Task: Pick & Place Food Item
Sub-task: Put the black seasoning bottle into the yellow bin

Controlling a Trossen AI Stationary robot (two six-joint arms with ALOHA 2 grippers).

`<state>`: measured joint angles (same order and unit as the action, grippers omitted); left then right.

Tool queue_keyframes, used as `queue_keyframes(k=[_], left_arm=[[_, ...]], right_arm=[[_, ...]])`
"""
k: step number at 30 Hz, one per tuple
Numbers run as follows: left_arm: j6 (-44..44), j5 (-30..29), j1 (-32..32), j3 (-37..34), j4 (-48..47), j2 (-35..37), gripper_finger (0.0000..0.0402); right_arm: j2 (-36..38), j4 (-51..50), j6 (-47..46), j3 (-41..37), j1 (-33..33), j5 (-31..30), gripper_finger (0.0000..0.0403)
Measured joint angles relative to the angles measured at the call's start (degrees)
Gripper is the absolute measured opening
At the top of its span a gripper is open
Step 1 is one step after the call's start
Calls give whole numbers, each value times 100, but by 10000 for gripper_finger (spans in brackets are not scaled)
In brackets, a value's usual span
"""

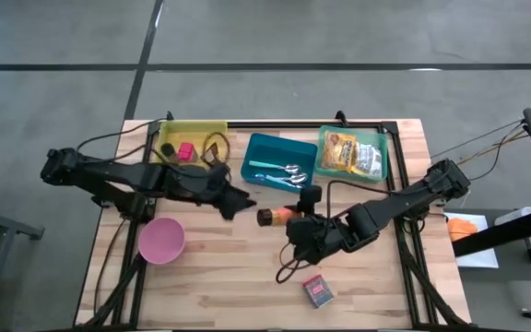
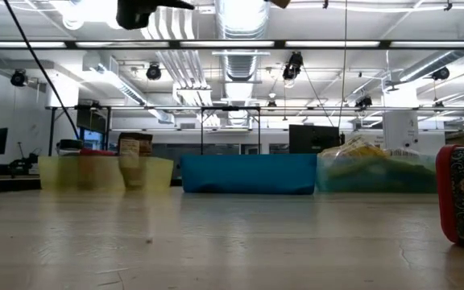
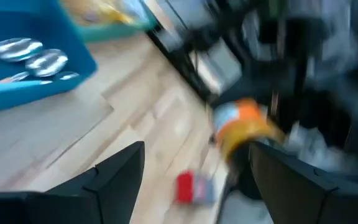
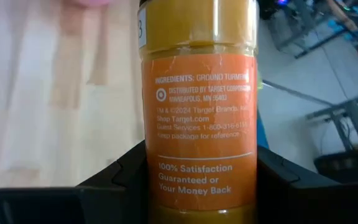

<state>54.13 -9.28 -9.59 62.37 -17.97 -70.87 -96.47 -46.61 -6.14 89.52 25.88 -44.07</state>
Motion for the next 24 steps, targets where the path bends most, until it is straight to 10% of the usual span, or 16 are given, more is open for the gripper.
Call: queue_keyframes(k=[7, 24], left_arm=[[1083, -382, 20, -2, 314, 246, 294], [153, 442, 20, -4, 957, 168, 294]], right_arm=[[87, 268, -570, 0, -202, -117, 180], [79, 551, -569, -2, -270, -172, 180]])
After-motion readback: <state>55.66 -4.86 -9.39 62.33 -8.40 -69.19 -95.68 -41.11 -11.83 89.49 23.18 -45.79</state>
